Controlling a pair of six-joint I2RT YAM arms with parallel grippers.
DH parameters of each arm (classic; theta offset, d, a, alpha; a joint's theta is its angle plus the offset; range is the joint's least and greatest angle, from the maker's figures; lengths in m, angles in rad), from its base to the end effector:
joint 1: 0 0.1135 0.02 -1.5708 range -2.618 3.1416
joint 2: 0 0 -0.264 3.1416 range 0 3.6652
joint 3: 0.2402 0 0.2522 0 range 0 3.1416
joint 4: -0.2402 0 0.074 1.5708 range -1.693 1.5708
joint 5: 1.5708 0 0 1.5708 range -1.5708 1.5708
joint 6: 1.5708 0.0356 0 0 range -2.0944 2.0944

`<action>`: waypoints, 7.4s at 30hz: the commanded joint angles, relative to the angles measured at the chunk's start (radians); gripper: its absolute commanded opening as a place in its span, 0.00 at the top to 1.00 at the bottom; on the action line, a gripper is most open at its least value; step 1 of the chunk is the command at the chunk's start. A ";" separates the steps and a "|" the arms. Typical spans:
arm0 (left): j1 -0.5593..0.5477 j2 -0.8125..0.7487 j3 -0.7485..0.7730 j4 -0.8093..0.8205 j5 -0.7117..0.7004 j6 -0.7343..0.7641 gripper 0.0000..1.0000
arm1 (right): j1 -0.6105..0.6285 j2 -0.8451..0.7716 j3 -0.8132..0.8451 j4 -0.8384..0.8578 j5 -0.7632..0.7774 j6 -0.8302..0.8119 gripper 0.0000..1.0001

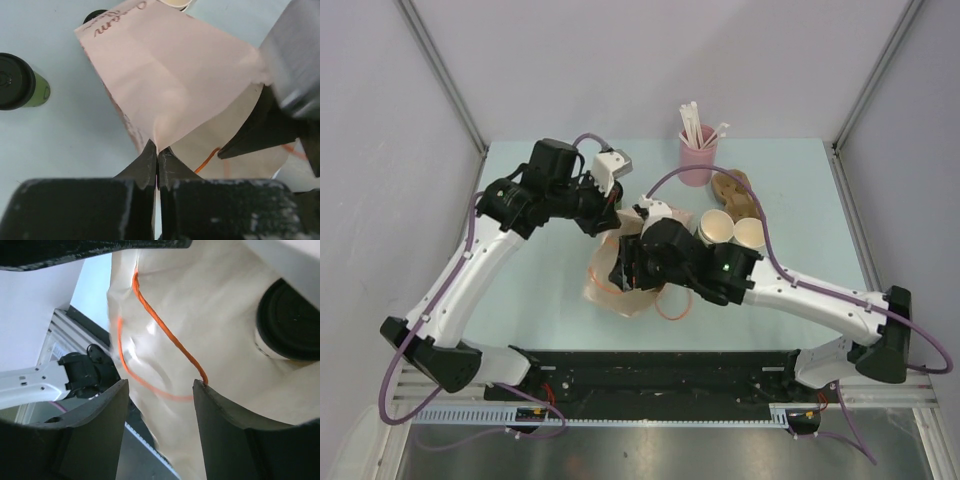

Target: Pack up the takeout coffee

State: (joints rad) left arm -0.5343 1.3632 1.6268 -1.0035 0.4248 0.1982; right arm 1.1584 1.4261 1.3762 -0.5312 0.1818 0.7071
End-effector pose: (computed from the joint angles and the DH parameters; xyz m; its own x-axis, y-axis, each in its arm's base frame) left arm 0.2206 -0.1476 0.4218 -0.4259 0.4605 -0.7788 0.8260 0.5492 -0.1270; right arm 0.1344 0.2912 0.3626 -0.7133 -0.0363 -0.6999 -0.4960 0.7317 0.4675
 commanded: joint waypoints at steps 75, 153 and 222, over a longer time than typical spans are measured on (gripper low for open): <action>-0.007 -0.288 -0.166 -0.106 -0.316 -0.887 1.00 | 0.001 0.408 0.462 -0.972 0.352 1.276 0.29; 0.079 -0.430 -0.441 -0.040 -0.222 -0.484 0.99 | -0.051 0.232 -0.008 0.224 0.249 0.509 1.00; 0.178 -0.541 -0.484 0.008 -0.302 -0.339 0.99 | 0.041 0.329 -0.055 0.211 0.205 0.575 1.00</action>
State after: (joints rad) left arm -0.3595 0.8188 1.1313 -1.0107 0.1761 -0.1169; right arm 1.2083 1.7210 1.3403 -0.2256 0.3855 1.2560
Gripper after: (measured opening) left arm 0.005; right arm 0.273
